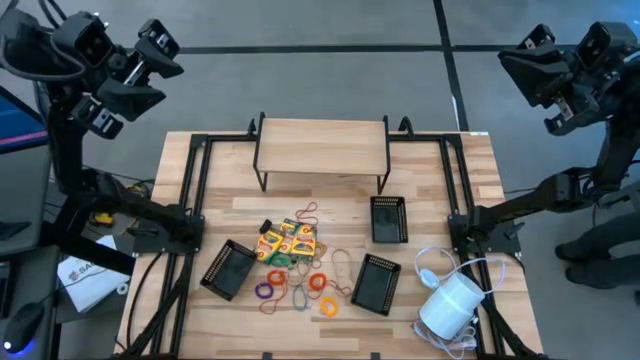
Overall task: Pick & Place Office Desk Supplies
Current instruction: Put the black rubber band into the top right black bin
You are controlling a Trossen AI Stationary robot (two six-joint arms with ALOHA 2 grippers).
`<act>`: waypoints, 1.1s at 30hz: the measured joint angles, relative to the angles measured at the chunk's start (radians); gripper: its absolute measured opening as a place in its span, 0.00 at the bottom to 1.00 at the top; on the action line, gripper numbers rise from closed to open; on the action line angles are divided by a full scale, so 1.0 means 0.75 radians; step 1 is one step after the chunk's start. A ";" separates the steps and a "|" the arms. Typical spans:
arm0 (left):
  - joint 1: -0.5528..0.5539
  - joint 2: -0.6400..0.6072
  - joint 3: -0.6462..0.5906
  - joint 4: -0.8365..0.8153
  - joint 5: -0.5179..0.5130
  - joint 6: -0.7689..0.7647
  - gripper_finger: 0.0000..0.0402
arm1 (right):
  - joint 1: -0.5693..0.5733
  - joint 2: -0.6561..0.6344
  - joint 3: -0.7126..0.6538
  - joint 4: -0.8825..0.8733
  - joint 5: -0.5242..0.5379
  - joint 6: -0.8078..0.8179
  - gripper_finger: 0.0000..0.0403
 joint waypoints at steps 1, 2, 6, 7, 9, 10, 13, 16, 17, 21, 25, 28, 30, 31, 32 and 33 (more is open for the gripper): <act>0.000 0.001 0.000 0.001 0.000 -0.004 0.51 | 0.000 0.001 0.000 -0.010 0.000 0.000 0.15; 0.000 0.001 0.000 0.001 0.000 -0.016 0.51 | 0.000 0.002 0.000 -0.016 0.000 0.000 0.15; 0.000 0.000 0.000 0.001 -0.001 -0.083 0.51 | 0.000 0.020 0.000 -0.016 -0.001 0.001 0.15; 0.000 0.000 0.000 -0.003 -0.002 -0.074 0.51 | 0.000 0.022 0.000 -0.022 -0.001 0.001 0.15; 0.000 0.001 0.000 -0.028 -0.005 -0.040 0.51 | 0.000 0.029 -0.001 -0.049 -0.001 -0.001 0.15; 0.000 0.005 -0.003 -0.038 -0.006 -0.030 0.51 | 0.000 0.031 -0.001 -0.063 0.000 -0.008 0.15; 0.001 0.009 -0.034 -0.061 -0.008 -0.027 0.51 | 0.000 0.031 -0.001 -0.107 0.000 -0.051 0.15; 0.015 0.014 -0.047 -0.175 -0.024 0.019 0.51 | 0.000 0.034 -0.001 -0.129 0.003 -0.076 0.15; 0.019 0.013 -0.047 -0.220 -0.024 0.043 0.51 | 0.000 0.034 -0.001 -0.137 0.009 -0.077 0.15; 0.027 0.014 -0.046 -0.406 -0.160 0.168 0.51 | 0.000 0.034 -0.001 -0.187 0.135 -0.081 0.15; 0.019 0.032 -0.046 -0.458 -0.411 0.263 0.51 | -0.001 0.064 0.001 -0.231 0.224 -0.086 0.15; -0.015 0.068 -0.045 -0.418 -0.521 0.264 0.51 | -0.001 0.114 0.001 -0.218 0.223 -0.115 0.15; -0.041 0.106 -0.046 -0.388 -0.538 0.265 0.51 | 0.000 0.153 0.000 -0.187 0.217 -0.148 0.15; -0.059 0.129 -0.046 -0.363 -0.538 0.262 0.51 | 0.000 0.178 -0.001 -0.167 0.212 -0.153 0.15; -0.080 0.153 -0.046 -0.335 -0.540 0.261 0.51 | 0.000 0.202 -0.002 -0.144 0.205 -0.155 0.15; -0.103 0.176 -0.046 -0.307 -0.545 0.257 0.51 | -0.001 0.225 -0.002 -0.114 0.184 -0.157 0.15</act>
